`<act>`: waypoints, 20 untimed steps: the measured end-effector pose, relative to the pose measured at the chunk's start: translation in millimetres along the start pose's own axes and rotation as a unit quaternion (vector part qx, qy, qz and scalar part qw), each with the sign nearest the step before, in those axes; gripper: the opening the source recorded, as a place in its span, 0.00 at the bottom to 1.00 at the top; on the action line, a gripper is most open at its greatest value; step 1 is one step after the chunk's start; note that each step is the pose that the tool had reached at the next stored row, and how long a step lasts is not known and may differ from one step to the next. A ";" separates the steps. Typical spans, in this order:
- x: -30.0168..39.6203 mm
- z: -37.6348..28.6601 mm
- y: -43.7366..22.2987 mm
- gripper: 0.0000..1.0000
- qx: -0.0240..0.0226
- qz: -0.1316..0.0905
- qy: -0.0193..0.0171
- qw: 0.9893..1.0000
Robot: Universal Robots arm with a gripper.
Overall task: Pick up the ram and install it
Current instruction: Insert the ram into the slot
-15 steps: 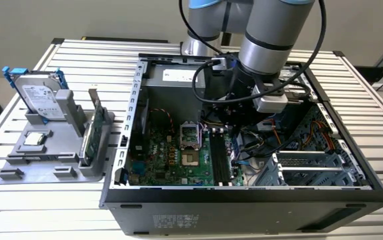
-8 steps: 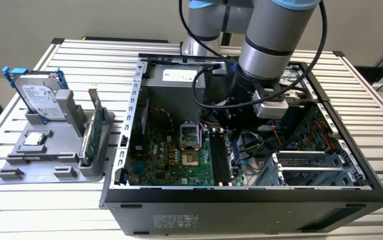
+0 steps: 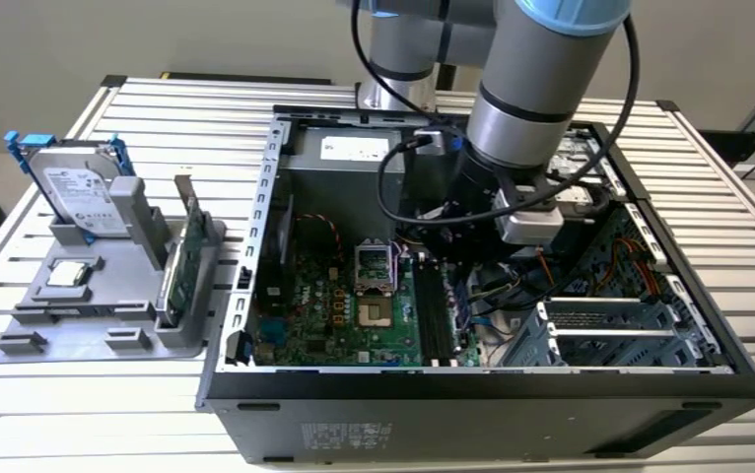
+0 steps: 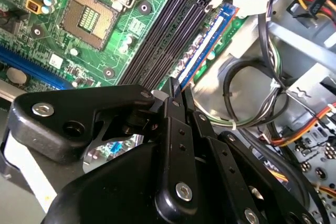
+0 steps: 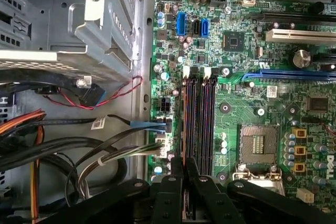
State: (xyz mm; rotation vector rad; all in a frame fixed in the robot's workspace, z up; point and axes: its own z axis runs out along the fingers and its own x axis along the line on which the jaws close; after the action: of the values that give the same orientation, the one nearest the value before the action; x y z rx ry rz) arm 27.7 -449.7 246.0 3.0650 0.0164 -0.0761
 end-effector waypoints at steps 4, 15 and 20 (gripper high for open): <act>0.3 6.4 0.2 0.00 0.000 0.000 -0.001 1.000; 0.8 16.1 3.3 0.00 0.000 0.001 -0.004 1.000; 0.9 19.4 5.7 0.00 0.000 0.001 -0.004 1.000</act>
State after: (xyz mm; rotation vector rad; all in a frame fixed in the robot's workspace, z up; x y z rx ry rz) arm 27.7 -456.8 227.1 3.0649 0.0140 -0.0885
